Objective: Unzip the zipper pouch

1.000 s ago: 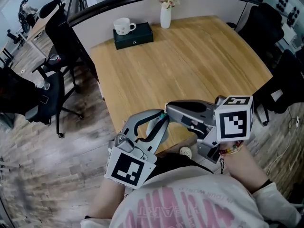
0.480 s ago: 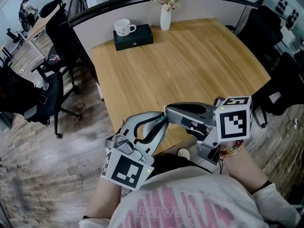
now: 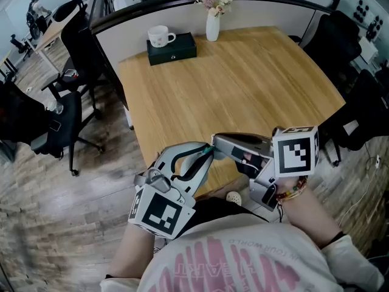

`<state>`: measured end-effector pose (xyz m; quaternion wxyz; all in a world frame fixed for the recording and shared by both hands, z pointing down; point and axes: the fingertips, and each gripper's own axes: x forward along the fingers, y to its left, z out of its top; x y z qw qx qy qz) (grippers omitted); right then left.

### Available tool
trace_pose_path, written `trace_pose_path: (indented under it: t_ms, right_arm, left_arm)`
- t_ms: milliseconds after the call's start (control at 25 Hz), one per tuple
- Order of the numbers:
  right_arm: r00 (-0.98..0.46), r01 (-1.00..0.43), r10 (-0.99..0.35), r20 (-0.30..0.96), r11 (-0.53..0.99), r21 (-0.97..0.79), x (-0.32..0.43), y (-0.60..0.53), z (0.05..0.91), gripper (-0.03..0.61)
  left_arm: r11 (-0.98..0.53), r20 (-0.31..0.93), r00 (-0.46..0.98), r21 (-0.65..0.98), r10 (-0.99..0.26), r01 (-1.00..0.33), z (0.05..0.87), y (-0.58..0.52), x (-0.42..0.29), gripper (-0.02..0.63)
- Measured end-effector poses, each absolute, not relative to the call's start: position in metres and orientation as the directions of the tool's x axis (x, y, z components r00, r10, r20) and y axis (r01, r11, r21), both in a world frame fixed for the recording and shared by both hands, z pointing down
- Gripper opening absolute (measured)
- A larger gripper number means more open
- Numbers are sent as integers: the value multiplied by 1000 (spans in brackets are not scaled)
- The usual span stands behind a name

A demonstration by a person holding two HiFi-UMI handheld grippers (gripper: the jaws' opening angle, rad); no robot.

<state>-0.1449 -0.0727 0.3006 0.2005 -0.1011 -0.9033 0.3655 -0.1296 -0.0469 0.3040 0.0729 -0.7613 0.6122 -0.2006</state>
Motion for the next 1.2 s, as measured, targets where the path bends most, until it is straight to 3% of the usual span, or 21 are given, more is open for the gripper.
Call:
trace_pose_path:
  t_ms: [1200]
  right_arm:
    - [-923,-77,169,345,798,-598,-117,-97,309,-3]
  left_arm:
    - [-204,120,181,-216,-976,-955,294,-45,-126,48]
